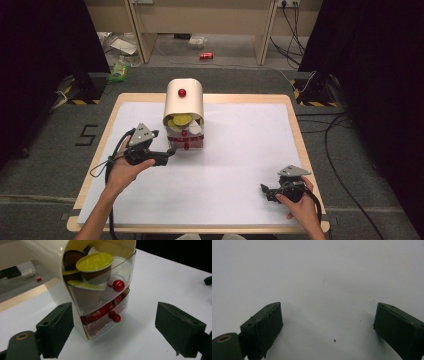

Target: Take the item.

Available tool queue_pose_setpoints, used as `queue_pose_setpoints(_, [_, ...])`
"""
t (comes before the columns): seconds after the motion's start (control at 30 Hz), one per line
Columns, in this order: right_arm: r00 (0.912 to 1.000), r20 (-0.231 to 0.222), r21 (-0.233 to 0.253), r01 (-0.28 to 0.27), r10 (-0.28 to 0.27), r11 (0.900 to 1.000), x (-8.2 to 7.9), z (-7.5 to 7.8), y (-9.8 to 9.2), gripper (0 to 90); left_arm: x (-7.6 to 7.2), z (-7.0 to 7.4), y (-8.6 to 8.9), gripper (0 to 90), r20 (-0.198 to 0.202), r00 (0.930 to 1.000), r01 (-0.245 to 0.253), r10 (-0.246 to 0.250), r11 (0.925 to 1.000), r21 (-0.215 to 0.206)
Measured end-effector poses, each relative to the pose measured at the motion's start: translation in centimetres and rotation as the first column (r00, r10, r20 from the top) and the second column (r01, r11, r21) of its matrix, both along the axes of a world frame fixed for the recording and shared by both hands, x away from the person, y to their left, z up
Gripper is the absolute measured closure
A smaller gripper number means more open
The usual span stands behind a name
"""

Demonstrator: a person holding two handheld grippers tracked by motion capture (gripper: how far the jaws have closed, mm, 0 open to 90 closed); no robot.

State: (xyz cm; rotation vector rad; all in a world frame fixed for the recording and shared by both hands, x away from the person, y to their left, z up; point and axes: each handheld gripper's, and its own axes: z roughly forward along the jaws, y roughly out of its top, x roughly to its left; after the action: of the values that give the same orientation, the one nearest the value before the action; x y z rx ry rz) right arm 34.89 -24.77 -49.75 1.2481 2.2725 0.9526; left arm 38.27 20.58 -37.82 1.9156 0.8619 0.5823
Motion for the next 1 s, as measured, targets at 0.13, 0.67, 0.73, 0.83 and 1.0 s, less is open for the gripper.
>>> queue_pose_setpoints(0.13, [1.0, -0.001, 0.0, 0.0, 0.0, 1.0, 0.0, 0.0, 0.0, 8.9, 0.6, 0.6, -0.8, 15.2, 0.006, 0.9999, 0.011, -0.012, 0.9999, 0.007])
queue_pose_setpoints(0.67, [1.0, -0.002, 0.001, 0.001, -0.001, 1.0, 0.0, 0.0, 0.0, 8.7, 3.3, 1.7, -3.0, 15.3, -0.014, 0.9995, 0.027, -0.027, 0.9996, 0.007])
queue_pose_setpoints(0.73, [1.0, -0.003, 0.001, 0.002, -0.002, 1.0, 0.0, 0.0, 0.0, 8.7, 3.8, 1.5, -3.1, 15.3, -0.026, 0.9994, 0.025, -0.025, 0.9996, 0.013])
queue_pose_setpoints(0.83, [1.0, -0.003, 0.001, 0.002, -0.002, 1.0, 0.0, 0.0, 0.0, 8.7, 4.1, 1.3, -3.2, 15.3, -0.038, 0.999, 0.023, -0.022, 0.9994, 0.026])
queue_pose_setpoints(1.0, [1.0, -0.002, 0.001, 0.001, -0.001, 1.0, 0.0, 0.0, 0.0, 8.6, 4.5, 1.1, -3.1, 15.8, -0.05, 0.9986, 0.019, -0.018, 0.9996, 0.019])
